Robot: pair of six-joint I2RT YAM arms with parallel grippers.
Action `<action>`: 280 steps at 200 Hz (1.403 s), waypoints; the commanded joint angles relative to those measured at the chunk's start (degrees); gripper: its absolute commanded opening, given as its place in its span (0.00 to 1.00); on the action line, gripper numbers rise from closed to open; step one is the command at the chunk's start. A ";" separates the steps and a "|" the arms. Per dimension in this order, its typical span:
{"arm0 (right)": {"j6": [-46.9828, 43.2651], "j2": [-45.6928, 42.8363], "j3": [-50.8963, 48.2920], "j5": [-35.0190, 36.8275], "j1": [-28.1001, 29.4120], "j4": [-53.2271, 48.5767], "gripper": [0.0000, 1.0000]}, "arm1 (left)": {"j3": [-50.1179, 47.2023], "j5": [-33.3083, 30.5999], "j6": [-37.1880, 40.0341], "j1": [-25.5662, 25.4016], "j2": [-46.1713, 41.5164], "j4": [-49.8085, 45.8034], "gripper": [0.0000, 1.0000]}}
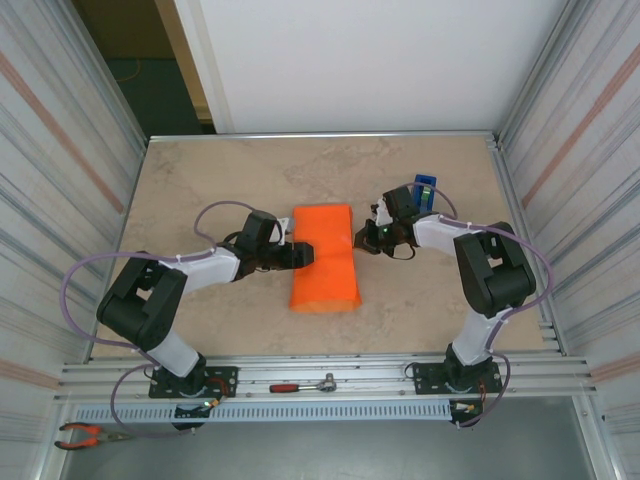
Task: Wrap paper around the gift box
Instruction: Wrap the gift box with the wrapping paper, then rotate the gift box at the center of the table.
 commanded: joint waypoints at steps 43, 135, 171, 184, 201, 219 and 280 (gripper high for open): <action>-0.26 -2.98 -3.48 0.84 -3.72 -1.38 0.02 | 3.45 -3.13 4.27 1.72 1.14 -16.83 0.74; 0.66 -19.51 -6.92 -3.32 -10.31 -10.82 0.66 | -2.55 3.48 -12.57 9.60 -12.16 0.71 0.84; 0.43 -20.38 -6.97 -3.38 -3.85 -12.17 0.71 | -2.98 -1.48 -12.75 5.10 -14.64 -3.47 0.84; 0.93 -19.29 -7.09 -3.53 -1.54 -11.40 0.71 | -3.89 -3.12 -13.47 3.49 -15.39 -3.70 0.84; 1.26 -17.72 -6.55 -4.31 0.32 -11.07 0.72 | -5.02 -5.59 -14.73 1.28 -15.84 -3.74 0.85; 1.11 -16.54 -6.18 -4.81 1.96 -11.59 0.72 | -6.02 -8.12 -17.16 -1.02 -15.23 -2.49 0.85; 10.52 -16.50 -8.75 2.01 14.15 -8.91 0.74 | -8.78 -4.75 -22.00 -6.74 -11.89 8.49 0.86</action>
